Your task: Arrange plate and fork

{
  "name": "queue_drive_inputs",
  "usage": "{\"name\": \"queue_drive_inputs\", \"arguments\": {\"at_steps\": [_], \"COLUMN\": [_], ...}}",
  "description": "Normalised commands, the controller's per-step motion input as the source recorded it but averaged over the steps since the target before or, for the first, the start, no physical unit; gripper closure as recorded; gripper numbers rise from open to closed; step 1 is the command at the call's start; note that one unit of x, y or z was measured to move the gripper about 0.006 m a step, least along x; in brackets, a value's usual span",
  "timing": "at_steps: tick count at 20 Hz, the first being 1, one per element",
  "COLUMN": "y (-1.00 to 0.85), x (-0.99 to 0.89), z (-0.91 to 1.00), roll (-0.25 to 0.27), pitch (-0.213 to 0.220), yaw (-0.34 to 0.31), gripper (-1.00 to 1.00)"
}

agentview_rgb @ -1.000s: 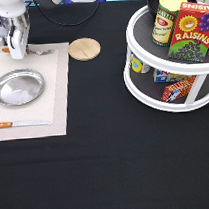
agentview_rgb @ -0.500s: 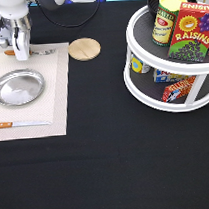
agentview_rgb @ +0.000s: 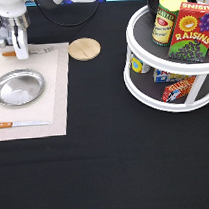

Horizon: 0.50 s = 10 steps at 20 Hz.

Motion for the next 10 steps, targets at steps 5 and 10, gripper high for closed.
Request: {"name": "queue_drive_inputs", "arguments": {"at_steps": [5,10], "y": [0.13,0.48], "x": [0.00,0.12], "z": [0.69,1.00], "roll": [-0.025,-0.125], "pitch": [-0.017,-0.010], "yaw": [-0.119,-0.069], "gripper": [-1.00,-1.00]}}
